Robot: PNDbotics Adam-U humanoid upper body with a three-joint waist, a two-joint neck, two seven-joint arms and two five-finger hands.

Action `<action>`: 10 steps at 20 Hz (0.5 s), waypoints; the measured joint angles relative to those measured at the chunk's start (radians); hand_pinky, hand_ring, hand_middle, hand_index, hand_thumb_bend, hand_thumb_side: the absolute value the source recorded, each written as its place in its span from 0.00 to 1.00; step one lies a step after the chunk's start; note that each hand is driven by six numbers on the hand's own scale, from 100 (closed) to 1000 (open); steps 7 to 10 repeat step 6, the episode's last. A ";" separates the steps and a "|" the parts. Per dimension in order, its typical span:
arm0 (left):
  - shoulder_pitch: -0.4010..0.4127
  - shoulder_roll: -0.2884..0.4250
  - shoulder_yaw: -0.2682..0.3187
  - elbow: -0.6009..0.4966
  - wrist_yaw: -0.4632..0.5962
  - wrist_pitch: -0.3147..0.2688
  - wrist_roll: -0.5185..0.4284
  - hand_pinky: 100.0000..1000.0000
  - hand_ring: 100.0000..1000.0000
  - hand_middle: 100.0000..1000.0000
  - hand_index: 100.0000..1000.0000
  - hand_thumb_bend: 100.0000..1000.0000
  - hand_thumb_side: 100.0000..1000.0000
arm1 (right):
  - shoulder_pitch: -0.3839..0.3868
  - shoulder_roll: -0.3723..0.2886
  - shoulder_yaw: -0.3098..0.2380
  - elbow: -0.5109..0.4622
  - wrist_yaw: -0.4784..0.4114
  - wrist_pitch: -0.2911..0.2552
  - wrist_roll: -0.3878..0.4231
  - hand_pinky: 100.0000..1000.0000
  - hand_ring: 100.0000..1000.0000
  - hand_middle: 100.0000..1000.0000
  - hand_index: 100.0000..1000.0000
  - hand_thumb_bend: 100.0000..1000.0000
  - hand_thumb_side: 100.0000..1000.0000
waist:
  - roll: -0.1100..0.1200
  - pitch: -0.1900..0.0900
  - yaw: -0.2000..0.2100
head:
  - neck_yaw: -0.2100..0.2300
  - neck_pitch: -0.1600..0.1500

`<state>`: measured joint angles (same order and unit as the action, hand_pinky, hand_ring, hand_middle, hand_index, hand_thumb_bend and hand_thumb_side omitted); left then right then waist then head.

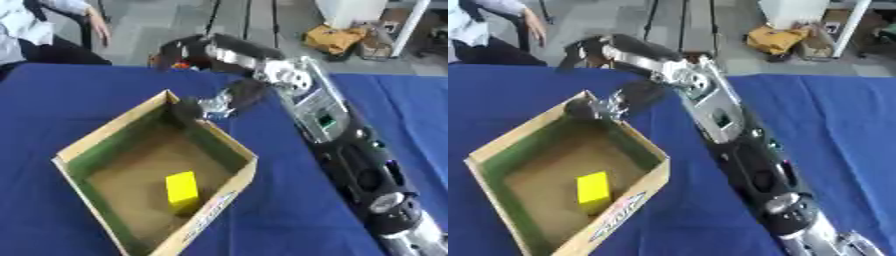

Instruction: Pick up objects on the table and place them in the box.

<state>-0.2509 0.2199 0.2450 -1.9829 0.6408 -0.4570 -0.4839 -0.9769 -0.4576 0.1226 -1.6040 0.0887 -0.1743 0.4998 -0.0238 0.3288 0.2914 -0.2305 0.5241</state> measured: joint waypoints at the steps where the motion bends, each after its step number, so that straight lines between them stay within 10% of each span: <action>1: 0.004 0.000 0.000 0.000 0.000 -0.002 0.001 0.74 0.68 0.86 0.96 0.00 1.00 | 0.010 -0.023 -0.012 -0.039 -0.054 0.031 -0.033 0.98 0.96 0.71 0.77 0.30 0.57 | 0.000 -0.001 -0.004 | 0.008 0.004; 5: 0.011 0.001 0.003 0.000 0.001 -0.014 0.006 0.74 0.68 0.86 0.96 0.00 1.00 | 0.077 -0.119 -0.062 -0.193 -0.255 0.105 -0.175 0.95 0.92 0.70 0.74 0.00 0.47 | 0.017 -0.001 -0.024 | 0.039 0.012; 10: 0.013 0.001 0.004 0.000 0.002 -0.016 0.008 0.74 0.68 0.86 0.96 0.00 1.00 | 0.100 -0.141 -0.074 -0.229 -0.298 0.115 -0.210 0.95 0.92 0.70 0.74 0.00 0.47 | 0.021 -0.001 -0.030 | 0.046 0.012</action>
